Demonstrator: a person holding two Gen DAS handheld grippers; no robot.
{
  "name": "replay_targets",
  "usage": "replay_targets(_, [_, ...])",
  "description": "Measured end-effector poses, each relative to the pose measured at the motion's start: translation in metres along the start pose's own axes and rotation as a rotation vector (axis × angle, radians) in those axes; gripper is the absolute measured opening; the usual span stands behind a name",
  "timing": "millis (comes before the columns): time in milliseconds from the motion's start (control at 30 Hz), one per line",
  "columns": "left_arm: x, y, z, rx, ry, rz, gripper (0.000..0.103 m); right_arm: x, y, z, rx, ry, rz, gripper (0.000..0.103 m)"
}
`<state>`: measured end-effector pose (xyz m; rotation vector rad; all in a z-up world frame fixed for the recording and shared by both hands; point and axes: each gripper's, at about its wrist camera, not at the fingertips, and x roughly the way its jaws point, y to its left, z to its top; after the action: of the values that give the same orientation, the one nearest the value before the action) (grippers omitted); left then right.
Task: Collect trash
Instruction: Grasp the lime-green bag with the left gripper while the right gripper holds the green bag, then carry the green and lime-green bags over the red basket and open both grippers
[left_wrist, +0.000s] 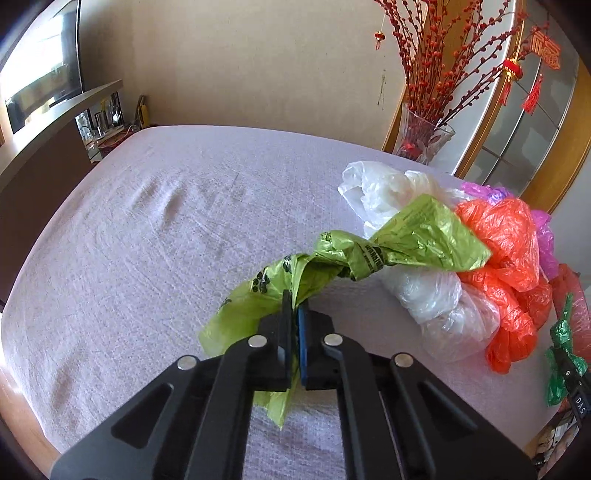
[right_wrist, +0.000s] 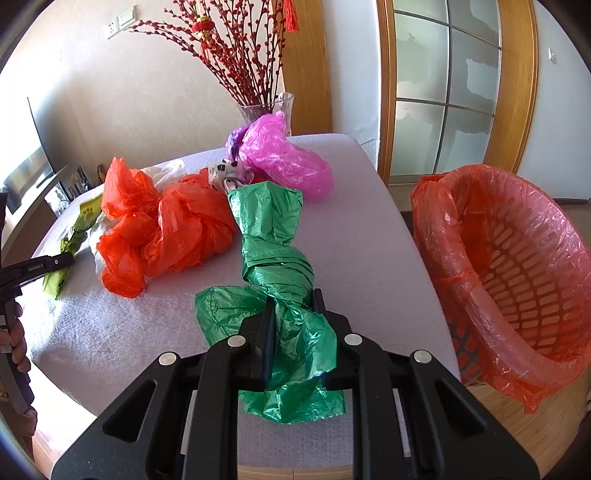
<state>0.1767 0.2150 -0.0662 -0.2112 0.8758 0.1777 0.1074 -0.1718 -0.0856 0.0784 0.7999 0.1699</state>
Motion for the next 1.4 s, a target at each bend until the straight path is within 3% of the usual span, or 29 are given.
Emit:
replay_targets(267, [-0.048, -0.011, 0.008, -0.011, -0.112, -0.049, 0.004, -0.016, -0.007, 0.003, 0.020, -0.037, 0.001, 0.019])
replay_targets(533, [-0.085, -0.066, 0.009, 0.090, -0.172, -0.144, 0.004, -0.032, -0.019, 0.007, 0.051, -0.076, -0.008, 0.019])
replay_targets(900, [-0.095, -0.152, -0.010, 0.206, -0.152, -0.288, 0.004, -0.055, -0.056, 0.007, 0.114, -0.119, -0.052, 0.019])
replay_targets(1400, [-0.091, -0.248, -0.032, 0.301, -0.093, -0.423, 0.004, -0.082, -0.130, -0.001, 0.256, -0.175, -0.148, 0.019])
